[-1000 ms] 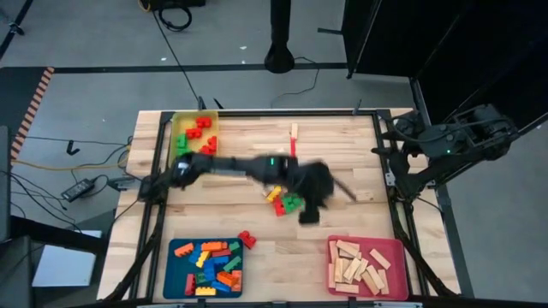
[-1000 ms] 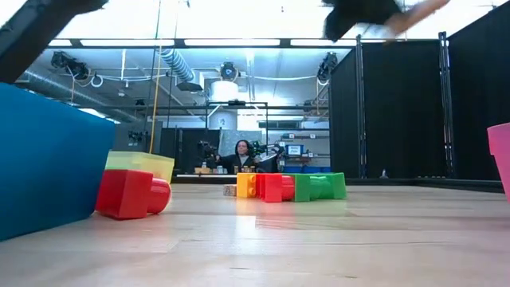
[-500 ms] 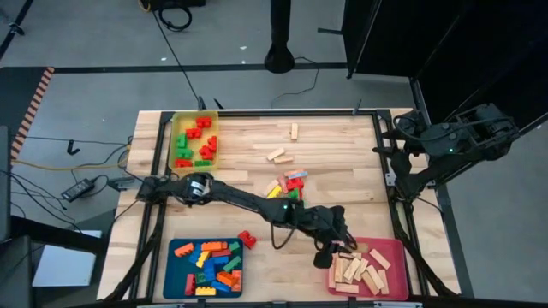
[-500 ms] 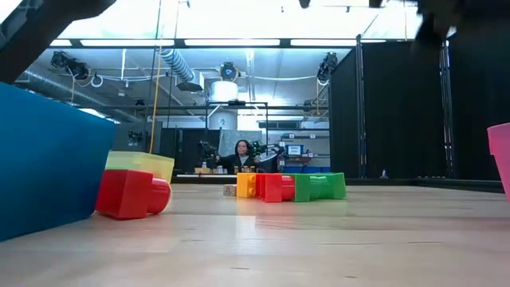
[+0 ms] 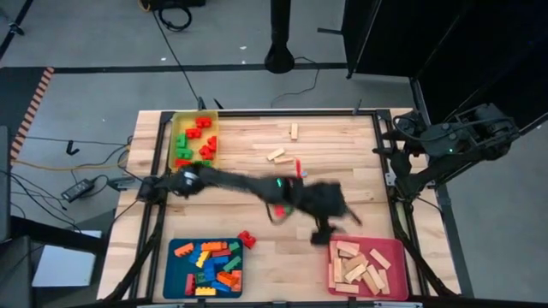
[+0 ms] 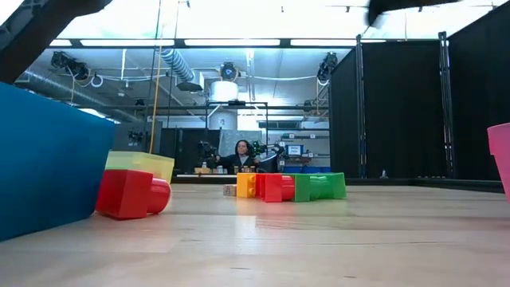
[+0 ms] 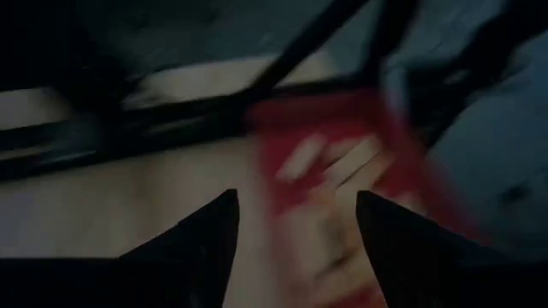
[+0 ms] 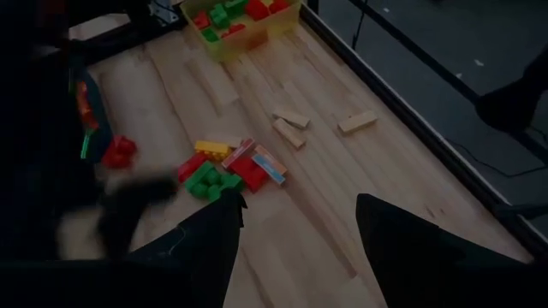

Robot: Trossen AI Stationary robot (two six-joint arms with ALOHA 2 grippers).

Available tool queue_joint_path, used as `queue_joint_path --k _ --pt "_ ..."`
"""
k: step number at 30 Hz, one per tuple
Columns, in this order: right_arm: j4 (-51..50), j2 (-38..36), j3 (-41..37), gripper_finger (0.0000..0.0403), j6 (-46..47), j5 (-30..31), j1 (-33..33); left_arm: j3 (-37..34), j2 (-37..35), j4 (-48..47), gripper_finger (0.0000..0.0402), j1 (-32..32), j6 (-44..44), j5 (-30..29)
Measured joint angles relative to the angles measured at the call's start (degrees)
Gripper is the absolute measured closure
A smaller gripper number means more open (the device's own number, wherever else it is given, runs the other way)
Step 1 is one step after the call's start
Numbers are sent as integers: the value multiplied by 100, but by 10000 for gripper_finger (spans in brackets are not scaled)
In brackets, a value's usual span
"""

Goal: Sort blocks by size
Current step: Put the wooden block into the red bin

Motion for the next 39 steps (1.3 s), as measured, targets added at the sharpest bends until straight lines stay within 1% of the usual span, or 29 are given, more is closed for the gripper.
queue_joint_path --k 2,3,5,7,9,10,12,14,18,21,24,28,32,35,39 --pt "-4 0 0 158 4 -59 0 247 -267 -1133 168 234 447 -352" --pt "-4 0 0 158 4 -75 0 295 -402 -1514 171 383 552 -504" --pt "-4 0 0 158 6 -81 0 182 -674 -2332 178 724 468 -709" --pt "-7 -1 0 158 7 -85 0 23 -809 -2799 184 1188 212 -801" --pt "-8 -1 0 158 7 -89 0 -161 -868 -3257 188 1651 98 -1093" --pt "-12 -2 0 158 7 -89 0 -279 -873 -3333 189 1860 86 -1251" --pt "-22 0 0 158 2 -88 0 -584 -890 -3343 190 2232 120 -1422" --pt "-22 -2 0 158 -2 -88 0 -987 -894 -3336 189 2573 176 -1413" --pt "-22 0 0 158 -31 -89 0 -1942 -880 -2903 188 3160 159 -1245" --pt "-22 -2 0 158 -87 -87 0 -2497 -880 -2482 188 3385 147 -1136" --pt "-22 -2 0 158 -151 -86 0 -2959 -879 -2105 188 3422 247 -1094" --pt "-22 -2 0 158 -196 -84 0 -3145 -879 -1962 188 3373 239 -832" --pt "-22 0 0 158 -206 -34 0 -3145 -879 -1702 188 3193 385 -1055" --pt "-22 -2 0 158 -207 -31 0 -3141 -838 -1402 188 3136 395 -1113" --pt "-22 -2 0 158 -208 -19 0 -3144 -656 -1373 188 3142 287 -1301"
